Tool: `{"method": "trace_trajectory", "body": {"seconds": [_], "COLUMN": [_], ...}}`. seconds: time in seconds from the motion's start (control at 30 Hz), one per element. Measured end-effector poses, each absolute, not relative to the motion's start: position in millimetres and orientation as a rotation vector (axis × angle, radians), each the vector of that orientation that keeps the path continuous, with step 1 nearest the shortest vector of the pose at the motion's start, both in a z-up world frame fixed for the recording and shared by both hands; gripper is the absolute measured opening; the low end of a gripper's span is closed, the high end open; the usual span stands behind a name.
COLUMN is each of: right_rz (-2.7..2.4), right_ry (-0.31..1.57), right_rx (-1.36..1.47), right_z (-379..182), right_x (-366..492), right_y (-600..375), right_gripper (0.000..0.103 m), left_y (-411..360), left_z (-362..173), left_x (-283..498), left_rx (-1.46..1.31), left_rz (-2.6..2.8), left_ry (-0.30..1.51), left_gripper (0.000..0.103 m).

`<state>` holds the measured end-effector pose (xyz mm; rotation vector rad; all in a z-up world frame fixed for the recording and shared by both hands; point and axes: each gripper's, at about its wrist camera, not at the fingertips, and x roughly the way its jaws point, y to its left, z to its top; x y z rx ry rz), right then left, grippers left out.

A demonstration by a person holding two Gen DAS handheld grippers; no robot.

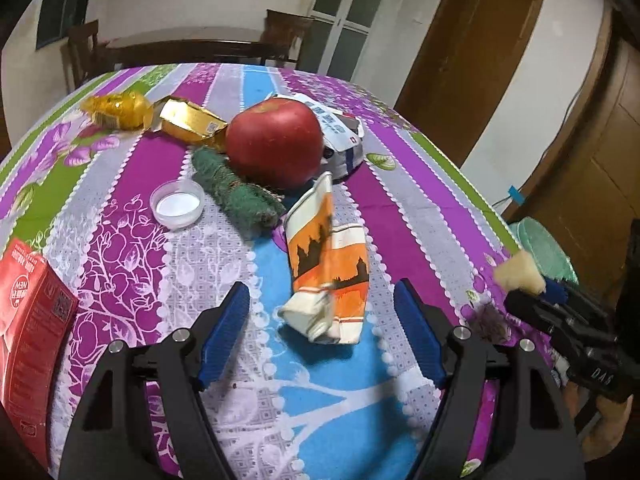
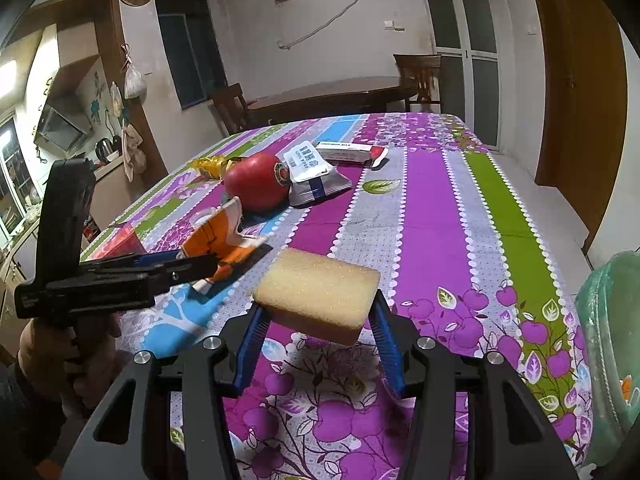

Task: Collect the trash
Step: 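Lift the milk carton with the left tool while the right tool carries the sponge toward the basin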

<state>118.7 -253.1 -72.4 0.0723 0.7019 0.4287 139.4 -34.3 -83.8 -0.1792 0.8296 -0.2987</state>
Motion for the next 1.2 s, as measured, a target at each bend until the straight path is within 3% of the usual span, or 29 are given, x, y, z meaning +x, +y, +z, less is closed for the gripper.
{"method": "trace_trajectory", "body": {"seconds": [0.07, 0.17, 0.23, 0.27, 0.5, 0.93, 1.2], "right_rz": [0.435, 0.434, 0.426, 0.417, 0.376, 0.335, 0.35], "right_ry": [0.703, 0.689, 0.678, 0.67, 0.611, 0.399, 0.339], "right_rx": [0.077, 0.076, 0.07, 0.063, 0.048, -0.025, -0.058], "right_z": [-73.2, -71.8, -70.3, -69.0, -56.8, 2.2, 31.5], "right_x": [121.5, 122.7, 121.8, 121.0, 111.8, 78.4, 54.7], "right_y": [-251.8, -250.0, -250.1, -250.4, -257.2, -241.4, -228.9], "right_gripper": [0.052, 0.052, 0.052, 0.052, 0.051, 0.051, 0.051], "left_y": [-31.6, -26.9, -26.1, -26.3, -45.8, -73.6, -73.9], "left_z": [-87.2, -88.0, -89.2, -90.3, -74.6, 2.5, 22.5], "left_x": [145.2, 151.2, 153.8, 154.9, 137.8, 57.5, 38.9], "left_rx": [-0.196, -0.242, -0.261, -0.261, -0.182, 0.014, 0.024], "left_rz": [-0.285, -0.29, -0.299, -0.298, -0.301, -0.093, -0.033], "left_ry": [0.861, 0.884, 0.9, 0.906, 0.796, 0.402, 0.342], "left_gripper": [0.071, 0.062, 0.03, 0.027, 0.026, 0.026, 0.026]}}
